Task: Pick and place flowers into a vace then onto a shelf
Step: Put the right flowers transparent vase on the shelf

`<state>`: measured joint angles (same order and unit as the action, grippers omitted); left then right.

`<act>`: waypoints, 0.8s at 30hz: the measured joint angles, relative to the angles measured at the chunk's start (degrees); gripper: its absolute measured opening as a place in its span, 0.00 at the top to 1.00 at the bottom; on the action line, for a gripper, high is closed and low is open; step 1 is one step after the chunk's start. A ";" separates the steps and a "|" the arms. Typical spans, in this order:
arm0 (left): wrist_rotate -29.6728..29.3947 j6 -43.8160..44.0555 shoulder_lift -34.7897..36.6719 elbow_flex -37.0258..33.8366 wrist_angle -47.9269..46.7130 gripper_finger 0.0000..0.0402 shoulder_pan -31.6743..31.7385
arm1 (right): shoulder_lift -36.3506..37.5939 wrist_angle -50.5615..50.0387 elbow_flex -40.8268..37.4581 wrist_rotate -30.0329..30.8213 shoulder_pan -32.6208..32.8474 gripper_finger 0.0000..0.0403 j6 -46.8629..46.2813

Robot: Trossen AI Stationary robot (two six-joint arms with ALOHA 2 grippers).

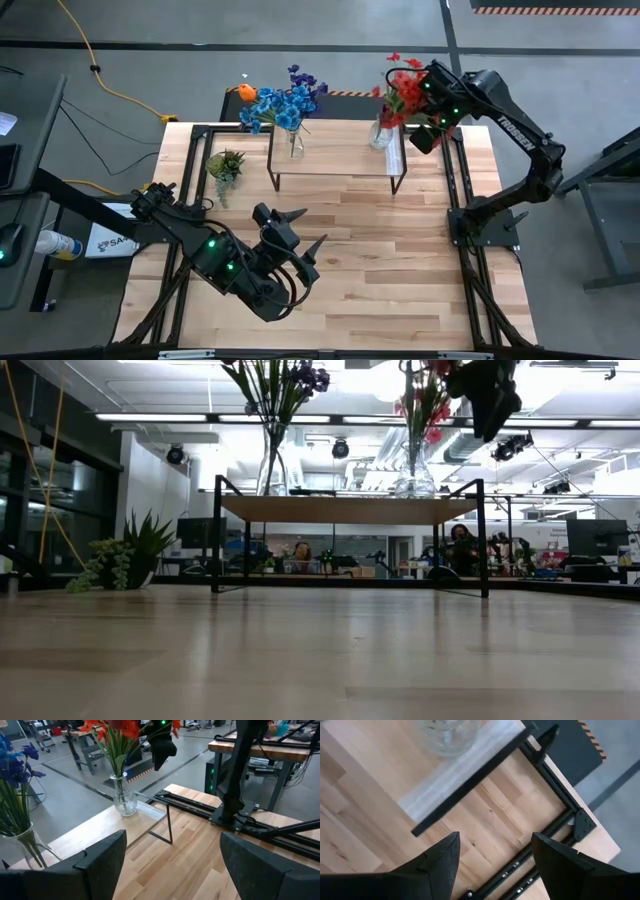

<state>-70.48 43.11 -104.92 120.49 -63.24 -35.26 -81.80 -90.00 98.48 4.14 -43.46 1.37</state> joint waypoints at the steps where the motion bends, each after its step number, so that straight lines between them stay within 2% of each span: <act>1: 0.00 0.00 0.00 0.00 0.00 0.12 -0.01 | 0.00 -0.01 0.00 0.06 -0.01 0.41 -0.01; 5: -0.08 0.00 -0.02 0.00 0.00 0.12 -0.01 | 0.00 -0.04 0.00 0.97 0.03 0.41 -0.03; 11: -0.77 0.00 -0.02 0.00 0.00 0.12 -0.01 | 0.00 0.00 0.00 7.59 0.02 0.41 -0.57; 20: -2.38 0.00 -0.02 0.00 -0.37 0.12 0.02 | 0.04 -0.01 0.00 9.64 1.84 0.41 0.00; 24: -2.38 0.00 -0.02 0.00 -1.03 0.12 0.02 | 0.04 -0.04 0.00 5.40 5.26 0.41 0.33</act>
<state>-72.86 43.11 -104.95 120.49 -64.27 -35.24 -81.76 -90.04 98.48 9.54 -38.20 1.70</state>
